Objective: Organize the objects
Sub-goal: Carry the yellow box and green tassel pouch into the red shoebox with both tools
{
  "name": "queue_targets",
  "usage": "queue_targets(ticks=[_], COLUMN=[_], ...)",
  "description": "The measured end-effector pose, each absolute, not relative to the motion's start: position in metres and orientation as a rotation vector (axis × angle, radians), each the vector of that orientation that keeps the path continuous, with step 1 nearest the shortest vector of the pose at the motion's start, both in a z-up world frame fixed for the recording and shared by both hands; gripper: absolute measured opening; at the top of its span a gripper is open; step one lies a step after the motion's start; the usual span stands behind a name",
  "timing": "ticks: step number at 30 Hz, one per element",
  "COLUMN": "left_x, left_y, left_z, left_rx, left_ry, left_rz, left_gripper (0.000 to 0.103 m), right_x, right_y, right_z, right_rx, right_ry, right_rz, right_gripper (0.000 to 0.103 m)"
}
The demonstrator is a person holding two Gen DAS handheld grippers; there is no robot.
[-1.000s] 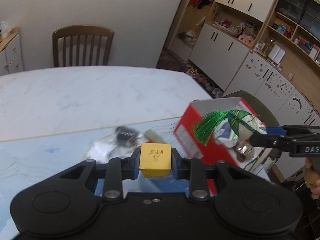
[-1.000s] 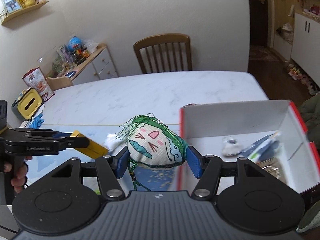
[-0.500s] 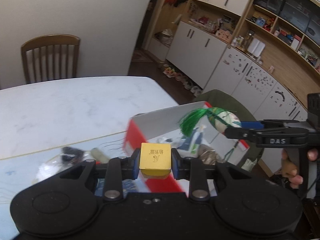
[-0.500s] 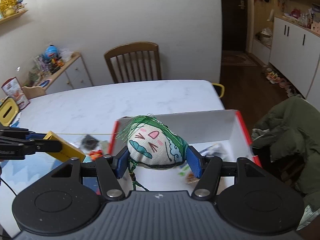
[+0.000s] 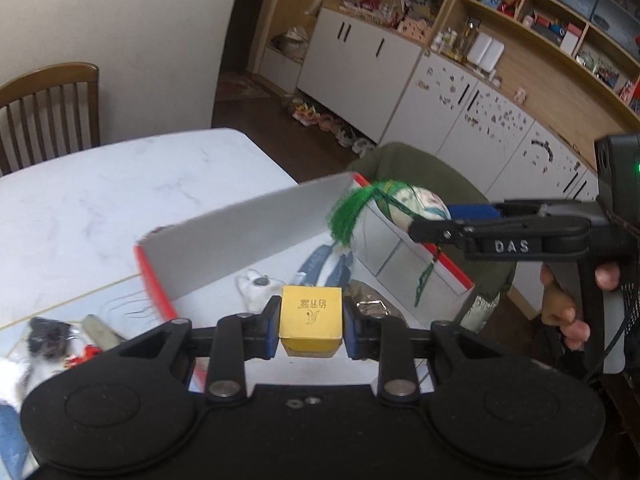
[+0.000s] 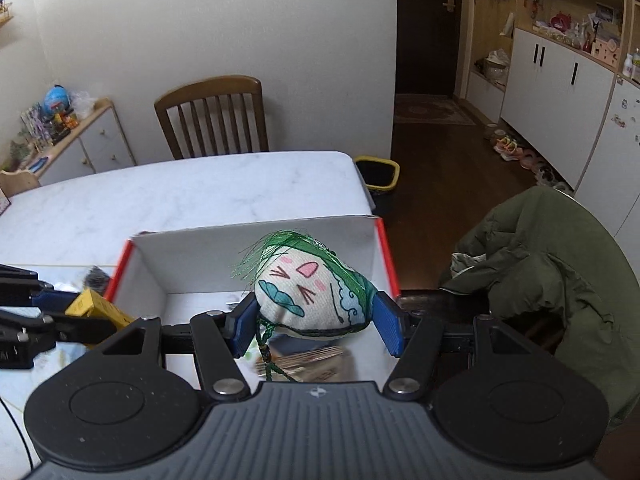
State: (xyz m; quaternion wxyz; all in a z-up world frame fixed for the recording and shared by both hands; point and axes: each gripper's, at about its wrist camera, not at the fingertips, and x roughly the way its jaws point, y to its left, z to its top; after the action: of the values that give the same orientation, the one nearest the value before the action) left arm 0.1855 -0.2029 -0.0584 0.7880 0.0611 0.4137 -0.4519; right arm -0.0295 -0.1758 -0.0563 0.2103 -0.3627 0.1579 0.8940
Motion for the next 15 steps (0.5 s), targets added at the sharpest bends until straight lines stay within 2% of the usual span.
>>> queue_targets(ticks=[15], left_x=[0.193], left_y=[-0.268], left_z=[-0.115], left_rx=[0.233], left_ry=[1.025], left_rz=[-0.896], left_gripper=[0.028], right_x=[-0.083], right_y=[-0.157], right_z=[-0.105], right_rx=[-1.171], right_ry=[0.253], right_rz=[2.487], right_gripper=[0.060])
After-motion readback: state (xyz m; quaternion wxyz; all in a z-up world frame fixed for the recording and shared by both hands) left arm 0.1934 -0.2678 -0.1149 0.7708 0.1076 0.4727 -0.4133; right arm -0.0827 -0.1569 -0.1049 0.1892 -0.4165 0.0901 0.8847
